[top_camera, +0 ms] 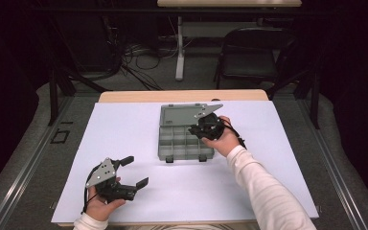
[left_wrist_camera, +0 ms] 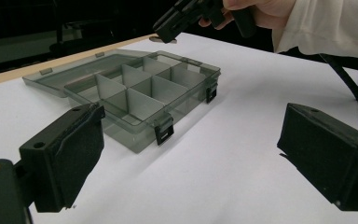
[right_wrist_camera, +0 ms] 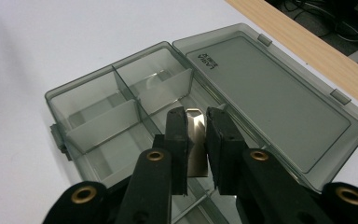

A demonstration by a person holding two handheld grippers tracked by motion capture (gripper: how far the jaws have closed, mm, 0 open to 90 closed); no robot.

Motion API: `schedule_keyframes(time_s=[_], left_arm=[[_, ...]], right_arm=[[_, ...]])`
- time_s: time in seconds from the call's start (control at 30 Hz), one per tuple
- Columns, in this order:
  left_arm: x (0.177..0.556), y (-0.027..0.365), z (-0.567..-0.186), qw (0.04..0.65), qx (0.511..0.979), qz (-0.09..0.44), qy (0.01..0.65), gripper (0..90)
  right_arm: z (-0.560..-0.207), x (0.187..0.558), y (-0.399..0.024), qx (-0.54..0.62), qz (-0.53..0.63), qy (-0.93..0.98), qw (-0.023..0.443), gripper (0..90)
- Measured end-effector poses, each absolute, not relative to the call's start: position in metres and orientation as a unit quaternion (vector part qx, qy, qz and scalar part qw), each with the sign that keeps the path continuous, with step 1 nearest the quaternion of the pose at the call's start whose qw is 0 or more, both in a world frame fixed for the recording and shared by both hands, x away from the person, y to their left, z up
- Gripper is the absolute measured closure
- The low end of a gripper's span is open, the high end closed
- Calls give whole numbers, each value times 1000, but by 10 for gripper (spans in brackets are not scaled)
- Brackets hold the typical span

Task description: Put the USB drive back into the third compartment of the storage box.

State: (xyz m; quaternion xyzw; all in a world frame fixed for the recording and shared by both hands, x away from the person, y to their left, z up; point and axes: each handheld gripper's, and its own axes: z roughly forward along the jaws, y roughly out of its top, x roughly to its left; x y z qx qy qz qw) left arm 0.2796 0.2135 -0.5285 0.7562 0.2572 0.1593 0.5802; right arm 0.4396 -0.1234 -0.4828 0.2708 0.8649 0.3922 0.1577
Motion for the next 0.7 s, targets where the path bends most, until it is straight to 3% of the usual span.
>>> schedule_keyframes(time_s=[0.7], left_arm=[[280,214,-529,581,756,157,257,66]], right_arm=[[-511,458,-116,287,366,872,155,794]])
